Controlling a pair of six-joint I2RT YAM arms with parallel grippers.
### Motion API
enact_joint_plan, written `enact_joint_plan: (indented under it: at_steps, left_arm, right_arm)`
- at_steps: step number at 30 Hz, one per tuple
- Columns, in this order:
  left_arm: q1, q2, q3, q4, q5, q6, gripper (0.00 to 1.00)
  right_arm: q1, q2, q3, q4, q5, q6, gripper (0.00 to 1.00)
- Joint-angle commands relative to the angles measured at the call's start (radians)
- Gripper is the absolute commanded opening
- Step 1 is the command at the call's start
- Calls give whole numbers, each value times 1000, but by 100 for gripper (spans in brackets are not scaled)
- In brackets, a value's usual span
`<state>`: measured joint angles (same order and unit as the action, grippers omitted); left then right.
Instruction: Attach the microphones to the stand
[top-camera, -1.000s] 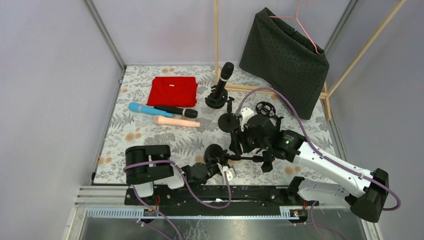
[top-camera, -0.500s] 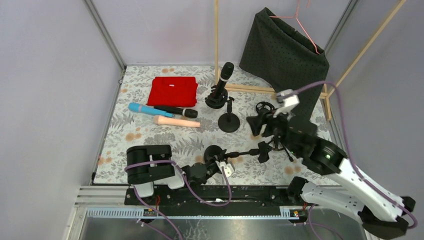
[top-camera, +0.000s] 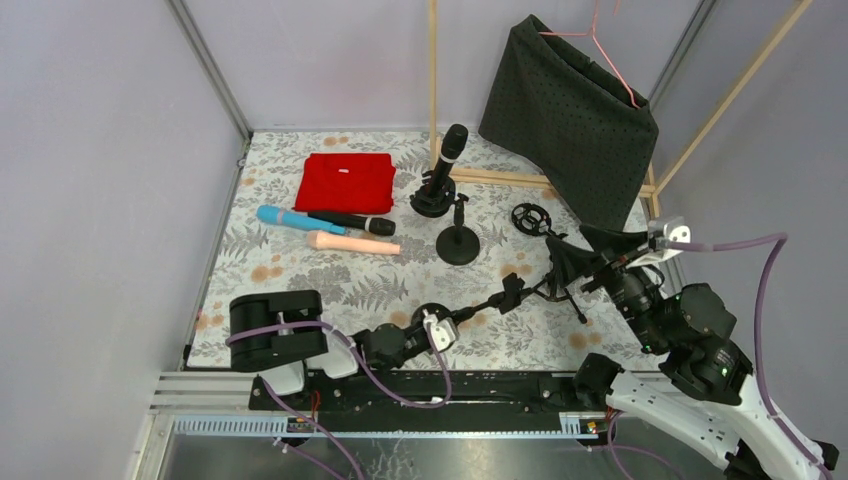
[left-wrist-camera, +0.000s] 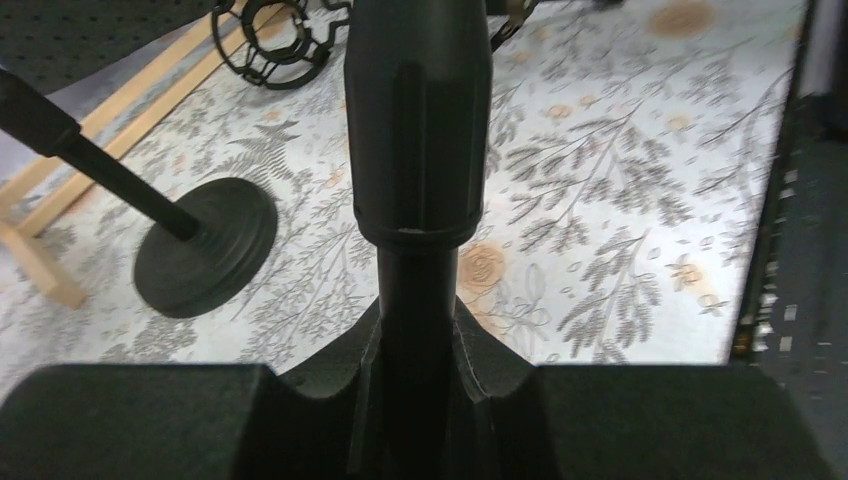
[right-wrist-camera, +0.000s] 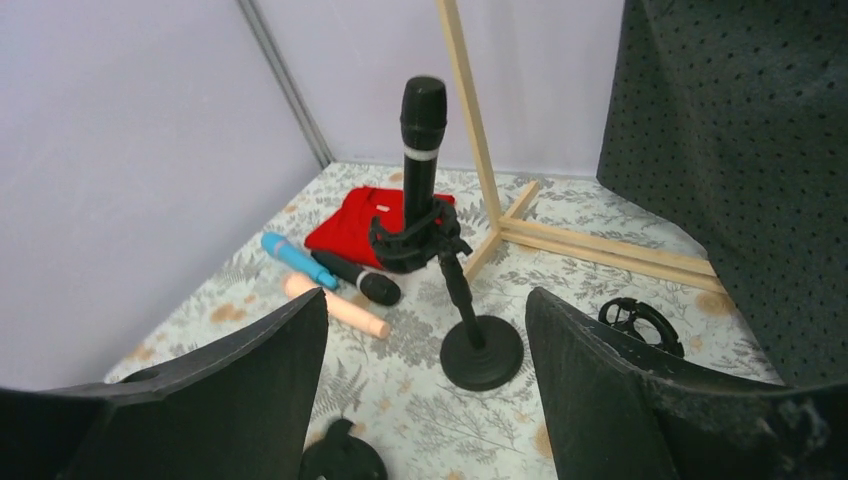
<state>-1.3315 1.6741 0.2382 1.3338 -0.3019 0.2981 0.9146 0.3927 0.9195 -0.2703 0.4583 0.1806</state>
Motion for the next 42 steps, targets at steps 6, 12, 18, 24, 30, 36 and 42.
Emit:
enact_joint_plan:
  at_steps: [6,12,18,24,30,36,42]
  left_arm:
    - [62,-110,-72,193,221,-223,0]
    - [83,-117,-106,255,194,-271,0]
    - [104,-149,-106,261,212,-292,0]
    - [113,-169,-100,262,205,-294,0]
    - [117,-154,-87,265,209,-295,0]
    - [118,-139,-80,266,228,-321,0]
    - [118,-138,-79,268,254,-323,0]
  right_arm:
    - [4,-72,-95,58,-342,-203,78]
    - [4,-114,-209,102,-451,-63,69]
    - [3,-57,-329,167,-599,67,61]
    - [5,-44,-483,417,-623,178,66]
    - [4,14,-624,764,-641,217,68]
    - [6,106,-654,938,-642,180,69]
    - [5,238,-640,1034,-718,165,59]
